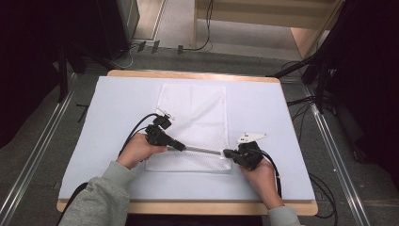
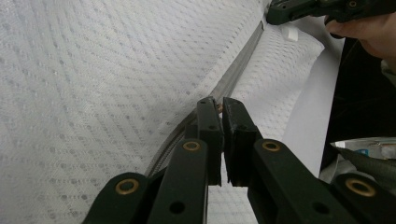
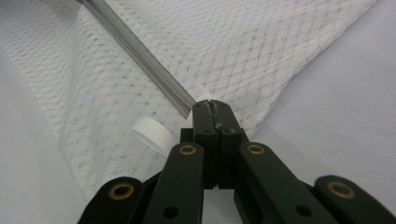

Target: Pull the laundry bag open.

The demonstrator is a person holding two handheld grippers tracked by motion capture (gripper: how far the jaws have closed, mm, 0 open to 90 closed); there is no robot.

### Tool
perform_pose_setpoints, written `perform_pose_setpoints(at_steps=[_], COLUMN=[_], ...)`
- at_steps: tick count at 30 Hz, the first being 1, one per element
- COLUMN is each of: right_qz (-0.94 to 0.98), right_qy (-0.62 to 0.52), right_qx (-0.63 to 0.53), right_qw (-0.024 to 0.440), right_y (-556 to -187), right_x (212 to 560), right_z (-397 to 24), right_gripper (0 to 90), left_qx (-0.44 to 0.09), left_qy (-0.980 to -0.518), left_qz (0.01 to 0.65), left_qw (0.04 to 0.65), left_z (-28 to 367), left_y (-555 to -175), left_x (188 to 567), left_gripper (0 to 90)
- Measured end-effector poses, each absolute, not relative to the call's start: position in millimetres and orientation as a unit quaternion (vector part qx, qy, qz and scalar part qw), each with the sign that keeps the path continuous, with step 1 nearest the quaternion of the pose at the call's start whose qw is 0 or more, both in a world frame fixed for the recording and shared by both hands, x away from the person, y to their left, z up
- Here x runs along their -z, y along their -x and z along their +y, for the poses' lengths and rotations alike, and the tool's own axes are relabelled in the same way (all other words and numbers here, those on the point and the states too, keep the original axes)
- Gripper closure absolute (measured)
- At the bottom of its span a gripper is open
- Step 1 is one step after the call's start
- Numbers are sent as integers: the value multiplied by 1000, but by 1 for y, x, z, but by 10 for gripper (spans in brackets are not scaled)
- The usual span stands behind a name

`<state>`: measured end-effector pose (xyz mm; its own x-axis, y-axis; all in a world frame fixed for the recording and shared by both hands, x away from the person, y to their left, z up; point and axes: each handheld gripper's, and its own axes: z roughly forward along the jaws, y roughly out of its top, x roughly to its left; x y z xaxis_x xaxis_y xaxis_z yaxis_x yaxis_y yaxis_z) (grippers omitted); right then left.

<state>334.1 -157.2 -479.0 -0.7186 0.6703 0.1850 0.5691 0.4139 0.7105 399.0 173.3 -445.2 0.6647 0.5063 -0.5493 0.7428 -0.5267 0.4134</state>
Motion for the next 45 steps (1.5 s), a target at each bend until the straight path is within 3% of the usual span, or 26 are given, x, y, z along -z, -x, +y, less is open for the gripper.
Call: perform_pose_setpoints(at_steps=[45], right_qz=[850], right_qy=[-357], right_qx=[-383], right_qw=[58], right_y=[-338], right_x=[476], right_z=[-156], right_gripper=[900], left_qx=[192], left_qy=[-838], left_qz=[398], left_qw=[320], left_z=[211], left_y=[-393], left_x=[445], left_gripper=[880])
